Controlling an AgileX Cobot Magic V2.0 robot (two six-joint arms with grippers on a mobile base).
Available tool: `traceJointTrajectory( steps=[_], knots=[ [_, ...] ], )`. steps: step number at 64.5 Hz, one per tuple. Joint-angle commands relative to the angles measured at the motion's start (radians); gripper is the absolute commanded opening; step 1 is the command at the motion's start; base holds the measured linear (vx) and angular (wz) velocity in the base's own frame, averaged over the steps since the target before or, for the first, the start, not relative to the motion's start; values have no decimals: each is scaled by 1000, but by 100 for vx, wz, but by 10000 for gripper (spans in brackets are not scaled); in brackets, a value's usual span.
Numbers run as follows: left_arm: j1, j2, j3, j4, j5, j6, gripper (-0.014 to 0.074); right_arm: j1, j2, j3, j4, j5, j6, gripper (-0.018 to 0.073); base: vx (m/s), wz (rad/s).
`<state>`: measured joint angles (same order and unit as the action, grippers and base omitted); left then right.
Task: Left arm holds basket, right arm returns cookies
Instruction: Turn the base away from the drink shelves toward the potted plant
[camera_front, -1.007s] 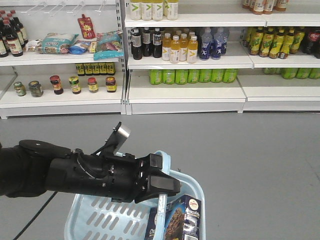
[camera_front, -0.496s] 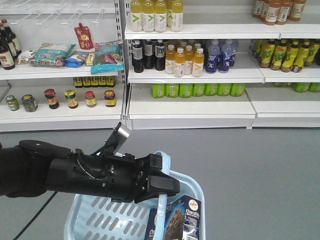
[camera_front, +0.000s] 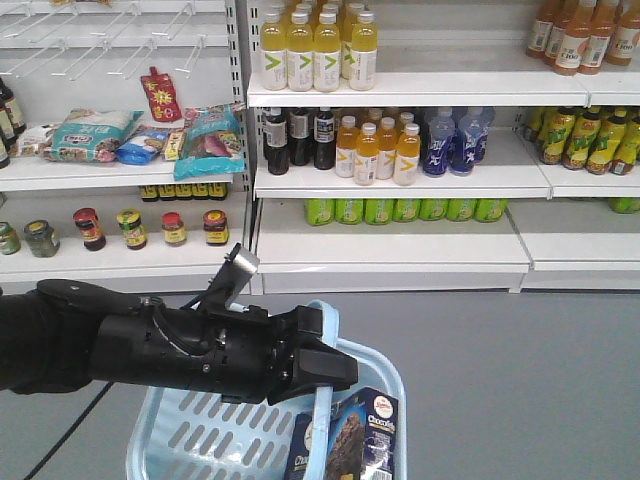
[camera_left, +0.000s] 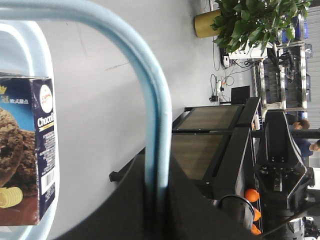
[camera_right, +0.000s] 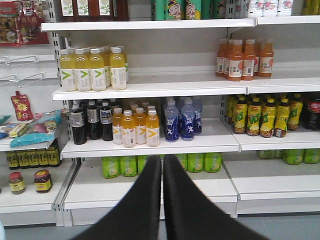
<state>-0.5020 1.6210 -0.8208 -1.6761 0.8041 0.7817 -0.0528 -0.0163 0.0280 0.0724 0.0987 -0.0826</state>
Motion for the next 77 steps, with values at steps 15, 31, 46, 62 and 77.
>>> traceJointTrajectory(
  steps=[15, 31, 46, 62, 77],
  knots=[
    [-5, -50, -31, -99, 60, -3, -8, -6, -6, 3, 1, -81, -10, -8, 27, -25],
    [-5, -50, -31, -99, 60, -3, -8, -6, -6, 3, 1, -81, -10, -8, 21, -51],
    [-5, -50, -31, -99, 60, -3, -8, -6, -6, 3, 1, -81, -10, -8, 18, -58],
    [-5, -50, -31, -99, 60, -3, -8, -6, -6, 3, 1, -81, -10, -8, 17, -57],
    [-5, -50, -31, -99, 60, -3, -8, -6, -6, 3, 1, -81, -10, -8, 15, -56]
  ],
)
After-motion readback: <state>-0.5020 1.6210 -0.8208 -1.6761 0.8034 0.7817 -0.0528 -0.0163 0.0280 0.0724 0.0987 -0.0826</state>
